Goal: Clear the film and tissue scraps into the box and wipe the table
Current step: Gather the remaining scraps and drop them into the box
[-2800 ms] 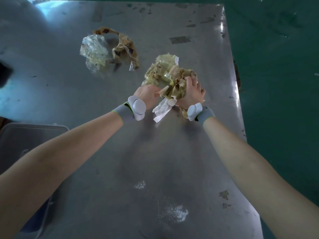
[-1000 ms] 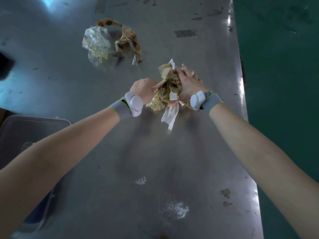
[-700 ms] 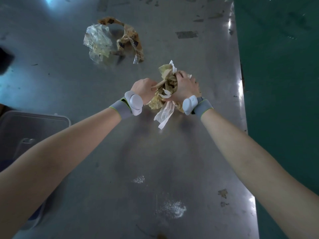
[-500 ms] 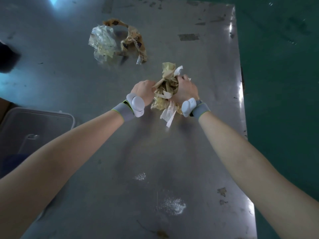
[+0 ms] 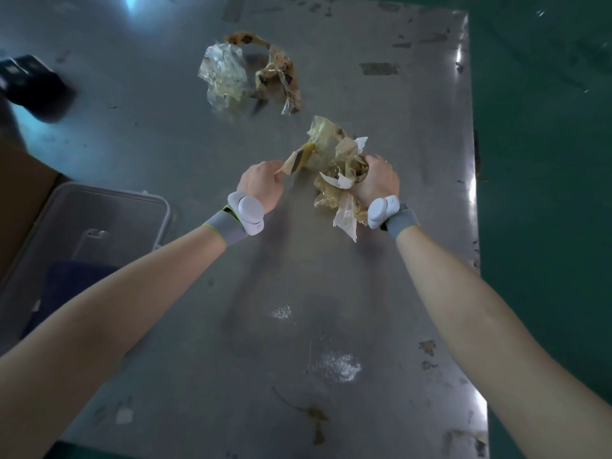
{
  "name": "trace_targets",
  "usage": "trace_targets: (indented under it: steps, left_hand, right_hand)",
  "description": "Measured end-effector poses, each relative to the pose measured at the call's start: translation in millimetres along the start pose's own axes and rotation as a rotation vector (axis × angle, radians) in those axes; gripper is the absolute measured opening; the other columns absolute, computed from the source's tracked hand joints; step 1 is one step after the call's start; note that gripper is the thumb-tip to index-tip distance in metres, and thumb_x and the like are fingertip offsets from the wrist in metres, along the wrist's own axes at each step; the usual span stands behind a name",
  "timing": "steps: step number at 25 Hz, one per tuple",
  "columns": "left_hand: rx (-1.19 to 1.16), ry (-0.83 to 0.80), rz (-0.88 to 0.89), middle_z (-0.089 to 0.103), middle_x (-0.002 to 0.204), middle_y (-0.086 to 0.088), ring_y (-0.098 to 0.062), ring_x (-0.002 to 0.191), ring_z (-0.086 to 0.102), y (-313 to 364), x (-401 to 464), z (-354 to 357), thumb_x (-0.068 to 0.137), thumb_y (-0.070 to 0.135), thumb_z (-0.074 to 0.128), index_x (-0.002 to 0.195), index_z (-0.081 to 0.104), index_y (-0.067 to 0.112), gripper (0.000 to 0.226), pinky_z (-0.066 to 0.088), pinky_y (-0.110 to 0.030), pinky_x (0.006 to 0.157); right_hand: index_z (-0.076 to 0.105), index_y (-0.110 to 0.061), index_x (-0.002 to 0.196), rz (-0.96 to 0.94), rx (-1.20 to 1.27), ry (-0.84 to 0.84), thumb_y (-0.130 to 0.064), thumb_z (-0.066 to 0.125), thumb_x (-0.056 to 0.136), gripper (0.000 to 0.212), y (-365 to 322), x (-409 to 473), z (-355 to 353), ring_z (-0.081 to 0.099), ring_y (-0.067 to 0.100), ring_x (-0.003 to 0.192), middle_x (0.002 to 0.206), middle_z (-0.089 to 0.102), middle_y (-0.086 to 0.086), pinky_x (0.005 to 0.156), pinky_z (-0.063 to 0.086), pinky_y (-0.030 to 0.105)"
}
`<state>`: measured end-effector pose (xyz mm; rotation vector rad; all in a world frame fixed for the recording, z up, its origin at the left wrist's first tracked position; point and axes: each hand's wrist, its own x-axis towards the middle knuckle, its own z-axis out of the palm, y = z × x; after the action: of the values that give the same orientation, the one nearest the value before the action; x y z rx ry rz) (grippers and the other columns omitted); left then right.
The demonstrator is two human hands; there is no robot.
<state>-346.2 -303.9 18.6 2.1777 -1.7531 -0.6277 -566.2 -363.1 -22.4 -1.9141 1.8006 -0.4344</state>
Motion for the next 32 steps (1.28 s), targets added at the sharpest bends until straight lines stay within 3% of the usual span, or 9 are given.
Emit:
trace_targets:
  steps: [5, 12, 19, 21, 24, 32]
  left_hand:
    - [0.0, -0.022, 0.033, 0.056, 0.078, -0.013, -0.036, 0.076, 0.047, 4, -33, -6, 0.094, 0.015, 0.038, 0.091, 0.06, 0.009, 0.023, 0.035, -0.032, 0.063]
    - [-0.073, -0.045, 0.081, 0.065, 0.089, -0.014, -0.039, 0.088, 0.057, 11, -91, -7, 0.094, 0.015, 0.041, 0.104, 0.064, 0.014, 0.025, 0.049, -0.041, 0.073]
    - [-0.14, -0.165, 0.319, 0.065, 0.086, -0.016, -0.037, 0.081, 0.056, 13, -181, -2, 0.094, 0.012, 0.045, 0.109, 0.066, 0.014, 0.026, 0.048, -0.041, 0.074]
    - [-0.143, -0.211, 0.409, 0.063, 0.082, -0.017, -0.037, 0.078, 0.054, 14, -206, 2, 0.093, 0.009, 0.044, 0.11, 0.066, 0.014, 0.028, 0.049, -0.041, 0.074]
    - [-0.148, -0.291, 0.504, 0.067, 0.088, -0.015, -0.037, 0.083, 0.058, 20, -238, 6, 0.093, 0.009, 0.042, 0.114, 0.065, 0.019, 0.032, 0.049, -0.038, 0.075]
    - [-0.105, -0.511, 0.754, 0.07, 0.101, -0.011, -0.033, 0.094, 0.062, 55, -329, 33, 0.097, 0.014, 0.043, 0.122, 0.064, 0.022, 0.034, 0.049, -0.036, 0.083]
  right_hand:
    - [0.062, -0.018, 0.112, -0.007, -0.001, 0.048, -0.05, 0.076, 0.068, 0.057, 7, -34, -14, 0.061, 0.028, 0.1, 0.112, 0.063, 0.003, 0.074, 0.04, 0.028]
    - [0.06, -0.017, 0.116, 0.037, -0.005, 0.098, -0.045, 0.078, 0.067, 0.059, 6, -104, -32, 0.061, 0.031, 0.099, 0.113, 0.062, 0.005, 0.076, 0.043, 0.032]
    - [0.06, -0.018, 0.116, 0.203, 0.054, 0.259, -0.042, 0.078, 0.065, 0.059, 9, -236, -43, 0.063, 0.027, 0.099, 0.114, 0.062, 0.001, 0.084, 0.051, 0.039]
    - [0.06, -0.016, 0.116, 0.245, 0.055, 0.337, -0.041, 0.077, 0.066, 0.058, 10, -278, -44, 0.063, 0.027, 0.099, 0.113, 0.063, 0.002, 0.083, 0.05, 0.036]
    - [0.061, -0.014, 0.118, 0.321, 0.043, 0.411, -0.038, 0.078, 0.068, 0.058, 10, -337, -49, 0.063, 0.025, 0.099, 0.114, 0.063, 0.004, 0.077, 0.041, 0.026]
    - [0.062, -0.015, 0.115, 0.605, 0.095, 0.621, -0.043, 0.08, 0.066, 0.059, 29, -488, -48, 0.063, 0.024, 0.093, 0.106, 0.064, 0.002, 0.078, 0.047, 0.032]
